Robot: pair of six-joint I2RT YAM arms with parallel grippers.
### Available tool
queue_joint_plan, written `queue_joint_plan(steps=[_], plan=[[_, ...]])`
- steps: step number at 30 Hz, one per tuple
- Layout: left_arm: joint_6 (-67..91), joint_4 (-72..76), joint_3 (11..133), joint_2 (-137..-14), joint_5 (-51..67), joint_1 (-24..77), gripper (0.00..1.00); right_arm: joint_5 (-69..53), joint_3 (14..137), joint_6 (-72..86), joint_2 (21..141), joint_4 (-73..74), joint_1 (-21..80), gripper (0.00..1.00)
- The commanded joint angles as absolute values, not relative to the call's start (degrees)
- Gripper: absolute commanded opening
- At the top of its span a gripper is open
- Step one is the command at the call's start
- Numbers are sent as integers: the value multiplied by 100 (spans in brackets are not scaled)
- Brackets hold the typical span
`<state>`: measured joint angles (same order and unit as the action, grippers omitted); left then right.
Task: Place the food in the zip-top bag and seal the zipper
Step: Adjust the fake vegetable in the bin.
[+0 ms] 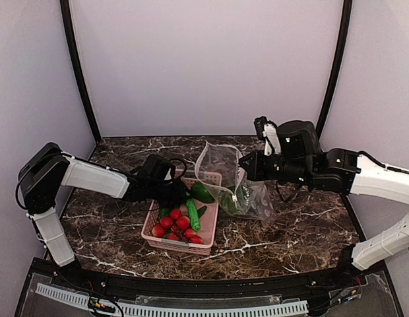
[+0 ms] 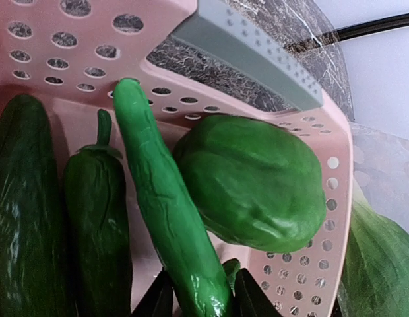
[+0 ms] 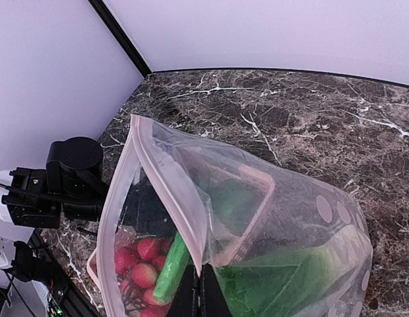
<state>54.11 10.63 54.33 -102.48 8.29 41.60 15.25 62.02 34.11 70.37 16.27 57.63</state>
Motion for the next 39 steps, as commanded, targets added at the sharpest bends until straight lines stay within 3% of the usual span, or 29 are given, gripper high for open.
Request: queue_joint_plan(steps=[1,10,19,26,36,39], plan=[[5301,975,5454,-9686,740,4120,31,1616,6236,3357,6880,1450,5746,0],[4852,558,5575,-8478,893,4127,26,1619,6210,3372,6866,1450,5747,0],[3847,-891,5744,-7944,2164,4134,24,1591,6156,3388,6804,1449,5747,0],[2411,-2612,6255,-8180,1897,4142,24,1531,6161,3409,6802,1450,5744,0],[2004,-2784,6374,-9141,1836,4144,29,1516,6113,3508,6669,1524,5748,0],[1992,-2770,6401,-9212,1720,4140,38,1534,6108,3521,6649,1555,5746,0]])
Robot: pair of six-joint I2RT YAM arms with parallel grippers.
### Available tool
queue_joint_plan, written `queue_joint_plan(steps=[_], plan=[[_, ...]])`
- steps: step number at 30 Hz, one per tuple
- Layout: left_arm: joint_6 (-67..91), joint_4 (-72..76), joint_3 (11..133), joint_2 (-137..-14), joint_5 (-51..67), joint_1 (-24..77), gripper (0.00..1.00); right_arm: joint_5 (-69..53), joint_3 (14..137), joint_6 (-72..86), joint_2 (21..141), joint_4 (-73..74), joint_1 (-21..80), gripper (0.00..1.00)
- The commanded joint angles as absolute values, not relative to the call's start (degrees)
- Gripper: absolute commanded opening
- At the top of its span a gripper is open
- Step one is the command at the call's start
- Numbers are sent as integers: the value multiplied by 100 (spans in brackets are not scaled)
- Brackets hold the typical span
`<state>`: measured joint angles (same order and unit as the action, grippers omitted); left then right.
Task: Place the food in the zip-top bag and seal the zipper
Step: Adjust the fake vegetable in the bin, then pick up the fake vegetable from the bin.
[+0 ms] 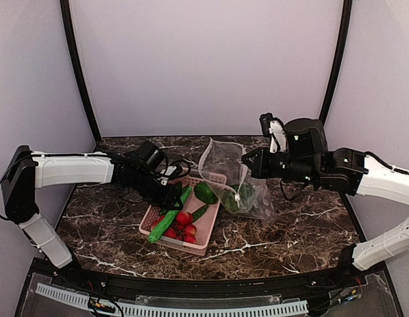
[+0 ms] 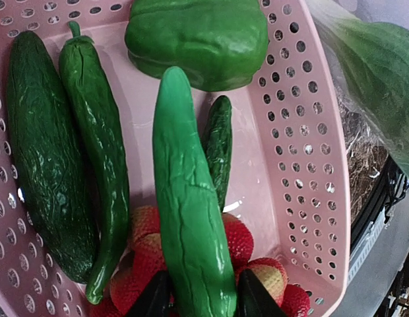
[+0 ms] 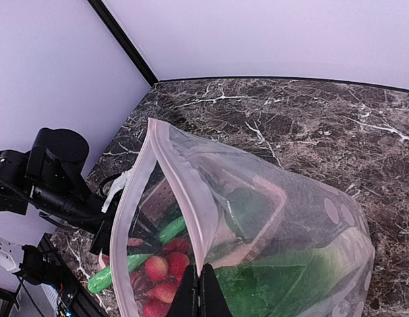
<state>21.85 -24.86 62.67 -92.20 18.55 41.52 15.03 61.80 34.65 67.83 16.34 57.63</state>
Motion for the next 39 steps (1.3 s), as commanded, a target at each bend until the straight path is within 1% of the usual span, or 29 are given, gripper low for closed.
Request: queue_joint_plan(steps=[1,3,4,5,6,7,8,12,16,23,28,30,31,39], plan=[[1989,-2769,6409,-9202,1700,4140,39,1538,6111,3517,6649,1560,5743,0],[1991,-2772,6423,-9142,1635,4140,48,1530,6124,3520,6670,1571,5743,0],[2009,-2767,6420,-9106,1600,4140,55,1525,6130,3516,6693,1573,5743,0],[2020,-2768,6399,-9024,1582,4140,58,1521,6134,3524,6707,1573,5747,0],[2045,-2760,6390,-8968,1532,4144,64,1516,6141,3524,6718,1571,5748,0],[2087,-2760,6361,-8843,1504,4147,67,1509,6151,3524,6732,1573,5748,0],[2111,-2760,6336,-8759,1448,4148,72,1504,6165,3520,6754,1573,5746,0],[2370,-2767,6104,-8193,1420,4147,81,1493,6222,3483,6822,1574,5745,0],[2905,-2771,5619,-7498,1457,4218,86,1521,6260,3438,6900,1573,5747,0],[3936,-2827,4854,-6782,911,4977,86,1523,6336,3415,7034,1572,5744,0],[4424,-2782,4507,-6451,699,5372,80,1479,6365,3401,7098,1565,5747,0],[4571,-2656,4395,-6433,706,5472,76,1454,6371,3410,7125,1545,5743,0],[4636,-2545,4369,-6437,735,5509,74,1443,6377,3405,7134,1531,5747,0],[4590,-2365,4423,-6789,730,5693,67,1446,6325,3440,7096,1512,5747,0]])
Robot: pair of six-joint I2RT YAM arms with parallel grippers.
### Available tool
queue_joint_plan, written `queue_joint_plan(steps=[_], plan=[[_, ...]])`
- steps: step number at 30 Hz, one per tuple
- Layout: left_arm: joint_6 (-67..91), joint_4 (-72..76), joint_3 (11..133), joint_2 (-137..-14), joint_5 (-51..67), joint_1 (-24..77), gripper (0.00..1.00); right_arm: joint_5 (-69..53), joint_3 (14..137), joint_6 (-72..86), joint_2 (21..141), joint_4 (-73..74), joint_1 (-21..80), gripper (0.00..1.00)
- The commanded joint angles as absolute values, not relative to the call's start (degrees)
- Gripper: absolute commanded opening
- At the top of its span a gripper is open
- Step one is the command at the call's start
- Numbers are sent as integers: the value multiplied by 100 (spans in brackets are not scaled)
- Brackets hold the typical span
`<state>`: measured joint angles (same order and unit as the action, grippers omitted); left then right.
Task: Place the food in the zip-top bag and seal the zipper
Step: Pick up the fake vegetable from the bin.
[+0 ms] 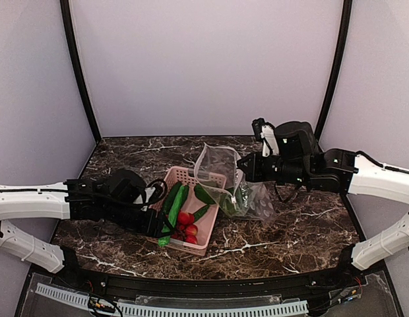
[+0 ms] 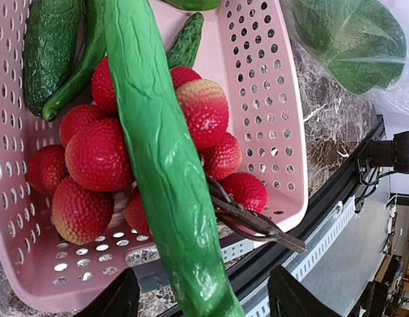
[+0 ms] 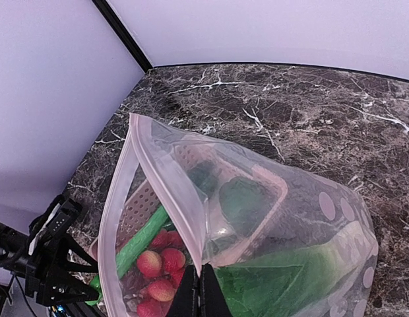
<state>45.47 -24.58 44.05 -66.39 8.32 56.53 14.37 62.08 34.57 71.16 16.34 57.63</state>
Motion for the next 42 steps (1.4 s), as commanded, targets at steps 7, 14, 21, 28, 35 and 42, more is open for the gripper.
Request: queue_joint_plan(steps=[7,14,21,28,35,42], plan=[[4521,-2418,4581,-7076,579,5693,58,1484,6237,3459,7009,1511,5747,0],[4535,-2453,4636,-7165,471,5690,43,1536,6183,3457,6961,1513,5748,0],[4569,-2452,4654,-7048,504,5687,31,1556,6163,3442,6954,1520,5747,0],[4727,-2560,4630,-6366,325,5688,25,1787,6214,3097,6963,1576,5728,0],[4566,-3115,5261,-5889,486,5689,24,1471,6573,2086,7163,1609,5251,0],[4383,-3409,6018,-5751,1033,5693,24,363,6584,1016,7237,1465,5150,0]])
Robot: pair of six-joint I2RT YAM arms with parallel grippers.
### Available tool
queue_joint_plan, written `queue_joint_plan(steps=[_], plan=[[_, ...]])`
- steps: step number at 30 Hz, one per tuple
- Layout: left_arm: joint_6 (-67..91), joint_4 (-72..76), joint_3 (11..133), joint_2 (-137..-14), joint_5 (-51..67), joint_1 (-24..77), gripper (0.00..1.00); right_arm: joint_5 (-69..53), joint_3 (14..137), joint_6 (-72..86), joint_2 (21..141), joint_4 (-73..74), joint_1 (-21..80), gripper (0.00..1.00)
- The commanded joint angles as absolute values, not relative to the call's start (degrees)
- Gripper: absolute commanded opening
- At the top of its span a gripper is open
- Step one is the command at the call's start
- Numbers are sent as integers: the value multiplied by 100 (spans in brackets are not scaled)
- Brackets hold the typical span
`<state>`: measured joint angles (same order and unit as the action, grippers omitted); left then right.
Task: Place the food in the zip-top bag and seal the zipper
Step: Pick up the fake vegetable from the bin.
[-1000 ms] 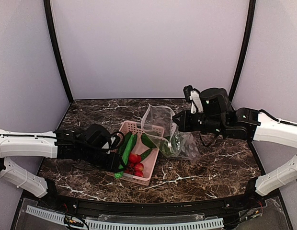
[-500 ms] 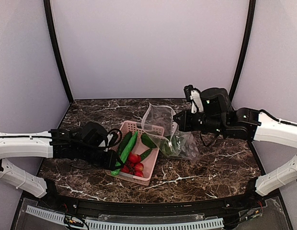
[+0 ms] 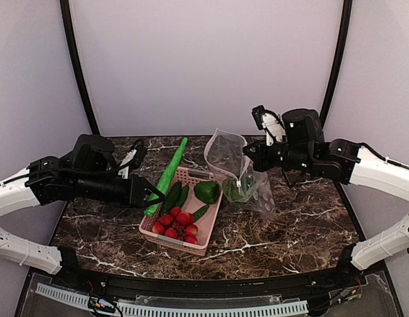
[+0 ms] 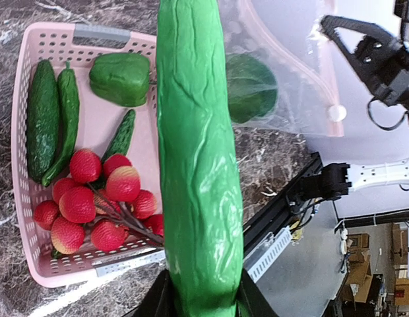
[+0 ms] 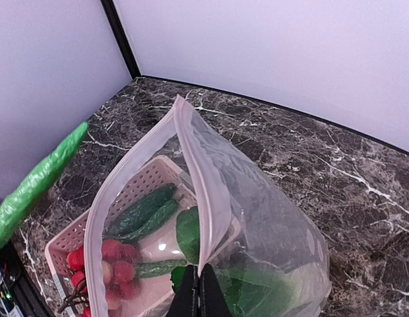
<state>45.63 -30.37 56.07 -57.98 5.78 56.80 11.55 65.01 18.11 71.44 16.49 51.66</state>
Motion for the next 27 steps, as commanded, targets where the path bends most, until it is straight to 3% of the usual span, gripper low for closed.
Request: queue_joint_plan(steps=[1,9,27], plan=[[4367,-3423,6169,-5789,1158,5695,24,179,6535,970,7258,1432,5153,0],[4296,-3462,6503,-6252,2234,5743,22,-508,6169,1046,7379,1088,5290,0],[4756,-3147,5681,-6162,2687,5907,20,-438,6284,1023,7603,1098,5476,0]])
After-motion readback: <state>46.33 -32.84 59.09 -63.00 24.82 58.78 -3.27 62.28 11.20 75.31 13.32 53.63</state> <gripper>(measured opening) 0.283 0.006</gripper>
